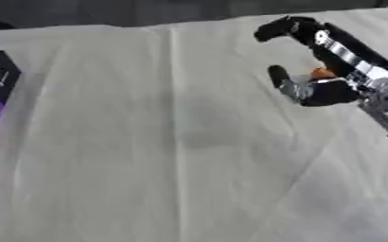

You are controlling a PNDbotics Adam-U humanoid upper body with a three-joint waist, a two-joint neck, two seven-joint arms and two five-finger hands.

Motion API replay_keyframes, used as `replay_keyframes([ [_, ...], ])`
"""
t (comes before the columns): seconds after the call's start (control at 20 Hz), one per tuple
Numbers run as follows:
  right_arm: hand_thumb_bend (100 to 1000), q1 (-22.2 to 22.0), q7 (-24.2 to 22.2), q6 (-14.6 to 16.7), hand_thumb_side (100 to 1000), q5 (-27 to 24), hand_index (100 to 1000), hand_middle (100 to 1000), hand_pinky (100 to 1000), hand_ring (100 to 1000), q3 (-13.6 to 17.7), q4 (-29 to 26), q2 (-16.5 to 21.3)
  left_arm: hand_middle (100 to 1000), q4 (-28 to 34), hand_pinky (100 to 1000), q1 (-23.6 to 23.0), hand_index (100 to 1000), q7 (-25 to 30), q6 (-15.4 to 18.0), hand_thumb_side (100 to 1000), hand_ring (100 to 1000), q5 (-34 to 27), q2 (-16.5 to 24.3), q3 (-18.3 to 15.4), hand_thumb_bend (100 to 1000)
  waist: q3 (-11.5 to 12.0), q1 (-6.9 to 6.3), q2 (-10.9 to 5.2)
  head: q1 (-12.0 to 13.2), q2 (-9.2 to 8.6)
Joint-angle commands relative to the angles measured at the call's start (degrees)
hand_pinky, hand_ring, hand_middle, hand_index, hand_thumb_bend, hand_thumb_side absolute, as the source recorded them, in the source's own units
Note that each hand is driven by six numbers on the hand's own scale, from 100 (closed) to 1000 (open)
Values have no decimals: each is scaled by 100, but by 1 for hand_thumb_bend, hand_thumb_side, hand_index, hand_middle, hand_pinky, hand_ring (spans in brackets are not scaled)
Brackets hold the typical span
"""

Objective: Pick up the objects with one hand, pass them to the other hand, and then place them into the box on the other side of the table.

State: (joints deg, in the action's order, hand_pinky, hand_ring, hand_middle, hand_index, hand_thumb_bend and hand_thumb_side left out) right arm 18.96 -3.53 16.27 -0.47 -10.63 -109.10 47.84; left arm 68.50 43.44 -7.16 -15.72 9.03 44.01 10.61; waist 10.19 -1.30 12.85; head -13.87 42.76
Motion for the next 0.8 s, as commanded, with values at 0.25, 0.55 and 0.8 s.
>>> replay_keyframes([
  [0.25, 100, -120, -166, -285, 343, 29, 893, 844, 968, 858, 527, 179, 392, 682, 621, 801, -162, 834, -249, -1, 674, 669, -555, 299, -38, 100, -26, 21, -166, -229, -108],
  [0.55, 100, -471, -400, -192, 404, -69, 920, 853, 974, 863, 1074, 556, 831, 672, 1087, 780, -297, 811, -590, 95, 721, 657, -1260, 196, -145, 100, -20, 47, -134, -273, -128],
  [0.8, 100, -759, -1031, 184, 440, -122, 934, 863, 978, 879, 1427, 956, 1274, 676, 1431, 776, -365, 809, -745, 196, 729, 665, -1672, 127, -136, 100, -6, 73, -97, -293, -115],
])
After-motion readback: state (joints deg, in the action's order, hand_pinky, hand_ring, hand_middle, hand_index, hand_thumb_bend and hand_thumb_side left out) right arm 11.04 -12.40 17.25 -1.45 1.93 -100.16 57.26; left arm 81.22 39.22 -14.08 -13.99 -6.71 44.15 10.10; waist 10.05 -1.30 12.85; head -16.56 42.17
